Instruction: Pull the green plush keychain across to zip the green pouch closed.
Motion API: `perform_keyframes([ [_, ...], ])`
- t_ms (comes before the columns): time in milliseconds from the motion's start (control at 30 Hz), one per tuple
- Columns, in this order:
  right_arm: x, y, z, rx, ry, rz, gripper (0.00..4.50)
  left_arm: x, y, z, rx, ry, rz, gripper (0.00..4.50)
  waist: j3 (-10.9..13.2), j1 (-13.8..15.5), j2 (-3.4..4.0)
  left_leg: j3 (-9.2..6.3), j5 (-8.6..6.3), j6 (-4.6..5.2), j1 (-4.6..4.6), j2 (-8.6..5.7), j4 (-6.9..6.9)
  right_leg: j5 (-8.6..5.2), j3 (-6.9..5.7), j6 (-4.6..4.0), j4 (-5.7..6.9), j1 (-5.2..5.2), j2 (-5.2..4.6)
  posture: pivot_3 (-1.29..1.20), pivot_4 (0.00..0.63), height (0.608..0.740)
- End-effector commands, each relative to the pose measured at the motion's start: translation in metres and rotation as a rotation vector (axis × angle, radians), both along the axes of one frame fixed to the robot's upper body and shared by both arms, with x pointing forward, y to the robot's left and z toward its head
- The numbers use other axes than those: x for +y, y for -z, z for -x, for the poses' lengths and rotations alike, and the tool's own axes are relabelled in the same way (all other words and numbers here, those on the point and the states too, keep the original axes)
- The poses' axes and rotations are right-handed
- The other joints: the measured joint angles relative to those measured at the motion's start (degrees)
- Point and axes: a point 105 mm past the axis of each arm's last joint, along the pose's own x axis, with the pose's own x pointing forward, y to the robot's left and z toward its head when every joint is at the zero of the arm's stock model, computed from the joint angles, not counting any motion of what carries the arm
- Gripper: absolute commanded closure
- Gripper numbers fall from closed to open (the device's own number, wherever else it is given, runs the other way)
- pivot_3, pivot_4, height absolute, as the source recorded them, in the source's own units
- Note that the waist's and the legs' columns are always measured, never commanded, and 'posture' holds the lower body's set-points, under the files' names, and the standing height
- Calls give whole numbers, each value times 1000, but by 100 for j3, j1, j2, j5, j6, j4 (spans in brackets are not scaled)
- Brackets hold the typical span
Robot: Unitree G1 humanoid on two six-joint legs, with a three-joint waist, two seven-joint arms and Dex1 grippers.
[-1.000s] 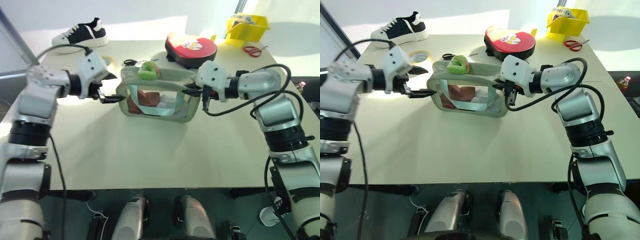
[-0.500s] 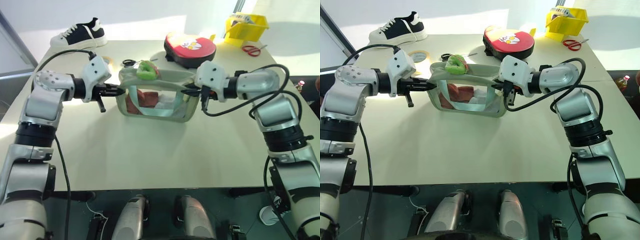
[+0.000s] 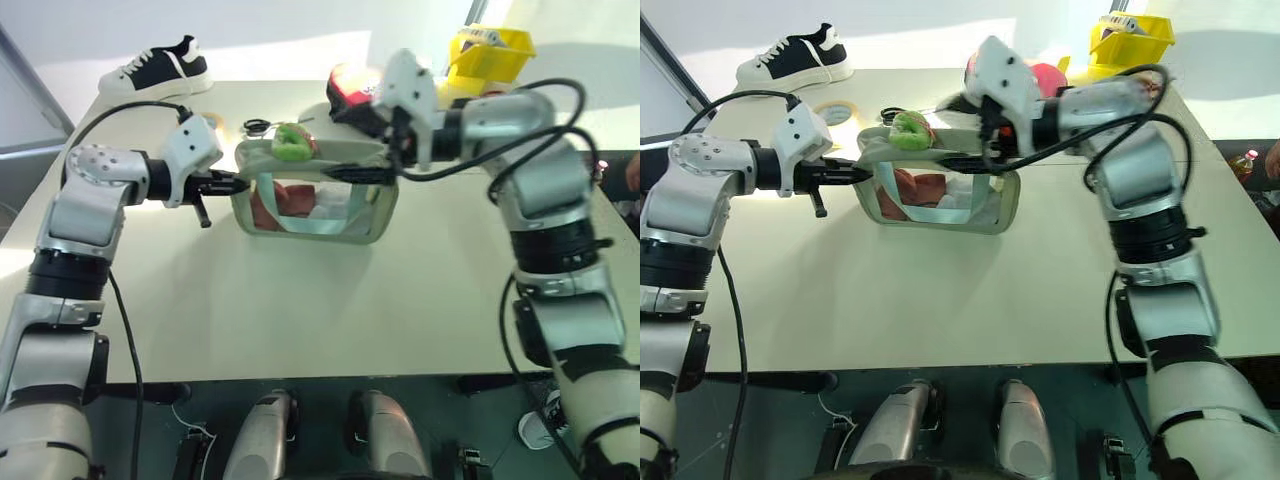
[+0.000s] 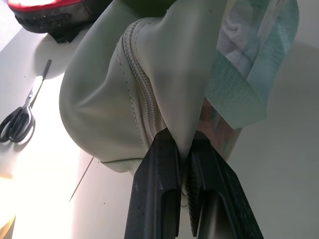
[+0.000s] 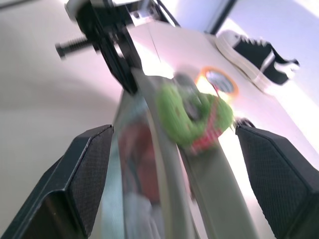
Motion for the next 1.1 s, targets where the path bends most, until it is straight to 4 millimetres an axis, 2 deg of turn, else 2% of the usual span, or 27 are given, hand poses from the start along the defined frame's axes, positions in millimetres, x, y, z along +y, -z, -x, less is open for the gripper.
perform_keyframes([
  [33, 15, -11, -9, -78, 26, -17, 440, -1, -18, 1, -63, 8, 10, 4500, 0, 9, 0, 0, 0, 0, 0, -1, 0, 0, 0, 0, 0, 0, 0, 0, 150, 740],
  [133, 19, -10, -20, -95, 51, -16, 440, -1, -19, 1, -67, 6, 8, 4500, 0, 11, -1, 0, 0, 1, -2, -7, 1, 0, 1, 0, -1, 1, -1, 0, 150, 740],
  [167, 19, -11, -22, -101, 61, -18, 824, 0, -20, 1, -69, 4, 7, 4500, 0, 6, -1, 0, 0, 1, -2, -7, 1, 0, 1, 0, -1, 1, -1, 0, 150, 740],
  [200, 18, -11, -24, -104, 67, -21, 948, 0, -20, 1, -71, 3, 6, 4500, 0, 4, -1, 0, 0, 1, -2, -8, 0, 0, 1, 0, -2, 1, -1, 0, 150, 740],
  [267, 16, -10, -26, -109, 71, -6, 1698, 1, -21, 1, -73, -2, 9, 4500, 0, -5, -1, 0, 0, 1, -1, -7, -1, 0, 1, 0, -1, 0, 0, 0, 150, 740],
  [433, 12, -10, -27, -118, 73, -5, 4261, 3, -22, 0, -79, -13, 14, 4500, 0, -6, -1, -1, 0, 1, -1, -6, -2, 0, 1, 0, 1, 0, 3, 0, 150, 740],
  [467, 11, -12, -27, -118, 73, -16, 4397, 3, -22, 0, -79, -14, 15, 4500, 0, -6, -1, -1, 0, 1, -1, -6, -2, 0, 1, 0, 1, 0, 3, 0, 150, 740],
  [600, 2, -31, -23, -112, 98, -70, 4397, 3, -19, -1, -75, -15, 17, 4500, 0, -3, -1, -1, 0, 1, -1, -5, -2, 0, 1, 0, 1, 0, 3, 0, 150, 740],
  [700, -22, -40, -27, -134, 183, -77, 4397, 2, -19, -1, -72, -14, 19, 4500, 0, 7, -1, -1, 0, 1, -1, -5, -2, 0, 2, 0, 0, 0, 2, 0, 150, 740],
  [833, -74, -44, -41, -250, 399, 12, 4397, 3, -18, 0, -68, -14, 20, 4500, 0, 14, -1, -1, 0, 1, -2, -7, -2, 0, 2, 0, -2, 1, -1, 0, 150, 740],
  [1000, -147, -25, -51, -371, 677, 231, 4397, 4, -15, 0, -66, -20, 21, 4500, -1, 12, -1, 1, -3, 4, -3, -8, -4, -1, 1, 0, -7, 1, -4, 0, 150, 740],
  [1100, -176, -9, -53, -383, 785, 303, 4397, 3, -15, 1, -62, -19, 21, 4500, -1, -16, -1, 7, -3, 5, -2, -6, -7, -1, 2, 1, -7, -2, -8, 0, 150, 740],
])
